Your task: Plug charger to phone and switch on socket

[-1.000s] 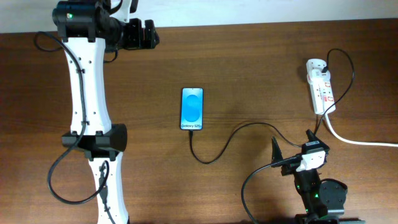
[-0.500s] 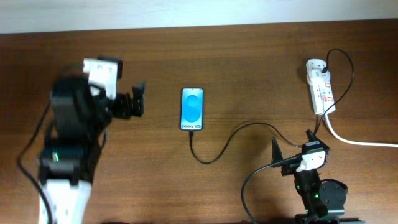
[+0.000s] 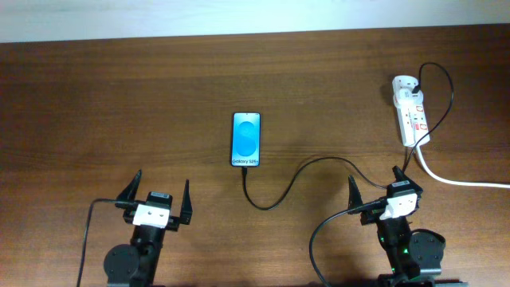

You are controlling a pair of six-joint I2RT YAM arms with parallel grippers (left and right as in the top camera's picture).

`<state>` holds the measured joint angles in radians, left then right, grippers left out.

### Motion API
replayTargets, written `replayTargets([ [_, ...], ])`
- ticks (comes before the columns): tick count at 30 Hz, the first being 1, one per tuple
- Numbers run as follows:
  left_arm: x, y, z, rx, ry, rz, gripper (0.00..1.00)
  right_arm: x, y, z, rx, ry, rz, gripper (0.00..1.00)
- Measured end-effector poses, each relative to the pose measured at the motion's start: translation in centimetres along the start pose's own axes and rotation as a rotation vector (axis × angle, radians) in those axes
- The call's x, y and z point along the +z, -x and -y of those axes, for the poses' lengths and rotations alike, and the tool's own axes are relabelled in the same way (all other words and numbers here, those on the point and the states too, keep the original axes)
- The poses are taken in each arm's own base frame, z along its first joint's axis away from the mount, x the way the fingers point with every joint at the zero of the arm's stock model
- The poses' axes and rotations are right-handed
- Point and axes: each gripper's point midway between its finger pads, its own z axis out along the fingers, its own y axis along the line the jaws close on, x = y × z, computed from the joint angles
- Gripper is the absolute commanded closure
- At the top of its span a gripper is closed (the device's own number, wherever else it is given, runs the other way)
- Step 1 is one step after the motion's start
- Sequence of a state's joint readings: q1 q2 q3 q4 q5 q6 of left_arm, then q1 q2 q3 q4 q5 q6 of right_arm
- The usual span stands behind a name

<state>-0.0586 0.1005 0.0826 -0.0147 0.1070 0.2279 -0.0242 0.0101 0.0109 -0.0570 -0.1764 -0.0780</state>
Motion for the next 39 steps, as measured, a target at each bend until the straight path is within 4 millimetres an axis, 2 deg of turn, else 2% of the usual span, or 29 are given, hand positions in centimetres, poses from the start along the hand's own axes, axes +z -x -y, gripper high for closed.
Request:
replayTargets([
  [3,-0.2,-1.1,0.1,0.017,0.014,0.008,0.01,0.0,0.0,0.0,0.000,0.000,0.000,0.01],
  [5,-0.2,-2.8,0.4,0.014,0.004,-0.046,0.01,0.0,0.0,0.0,0.000,0.000,0.000,0.02],
  [6,-0.2,-2.9,0.4,0.015,0.008,-0.050,0.01,0.0,0.0,0.0,0.000,0.000,0.000,0.01],
  [39,-0.2,-3.0,0.1,0.015,0.022,-0.052,0.01,0.0,0.0,0.0,0.000,0.000,0.000,0.02],
])
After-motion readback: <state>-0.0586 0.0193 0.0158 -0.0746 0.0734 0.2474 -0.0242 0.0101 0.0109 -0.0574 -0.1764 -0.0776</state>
